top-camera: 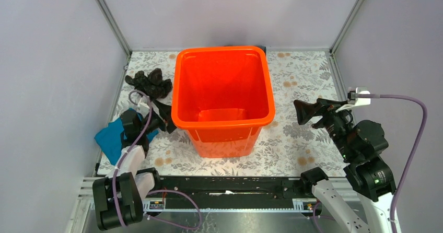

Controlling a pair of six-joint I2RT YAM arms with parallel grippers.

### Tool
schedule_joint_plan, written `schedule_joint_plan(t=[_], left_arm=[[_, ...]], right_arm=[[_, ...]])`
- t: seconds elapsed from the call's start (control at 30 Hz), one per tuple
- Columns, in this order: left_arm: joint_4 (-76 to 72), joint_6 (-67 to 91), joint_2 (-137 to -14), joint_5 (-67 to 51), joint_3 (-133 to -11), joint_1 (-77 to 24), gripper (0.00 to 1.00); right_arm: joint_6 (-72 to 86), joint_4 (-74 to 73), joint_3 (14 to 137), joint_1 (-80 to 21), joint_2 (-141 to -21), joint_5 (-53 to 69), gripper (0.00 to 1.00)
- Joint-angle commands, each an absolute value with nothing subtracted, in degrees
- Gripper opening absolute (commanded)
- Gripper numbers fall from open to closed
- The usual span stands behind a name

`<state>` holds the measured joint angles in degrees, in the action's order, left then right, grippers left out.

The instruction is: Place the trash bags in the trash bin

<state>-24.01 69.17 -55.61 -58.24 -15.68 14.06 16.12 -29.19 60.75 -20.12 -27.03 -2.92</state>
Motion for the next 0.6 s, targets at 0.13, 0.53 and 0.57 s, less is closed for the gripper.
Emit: schedule_joint_plan(t=[0.13,0.53,0.57], left_arm=[[-37.36,73.17,-57.20,-57.85,-14.35,2.59,0.99],[-58.18,82.41,-69.48,-44.75,-12.68,-15.44,0.99],[-60.26,83.12,-71.47,-43.67,-13.33,-16.99,0.99]], right_arm=[[16.18,-26.28,60.45,-19.88,-27.05,-2.71,1.00],[15.75,-26.52,62.47,-19.92,-24.55,-3.66,1.00],[15.58,-26.64,62.94,-19.88,-24.21,-3.87,1.00]])
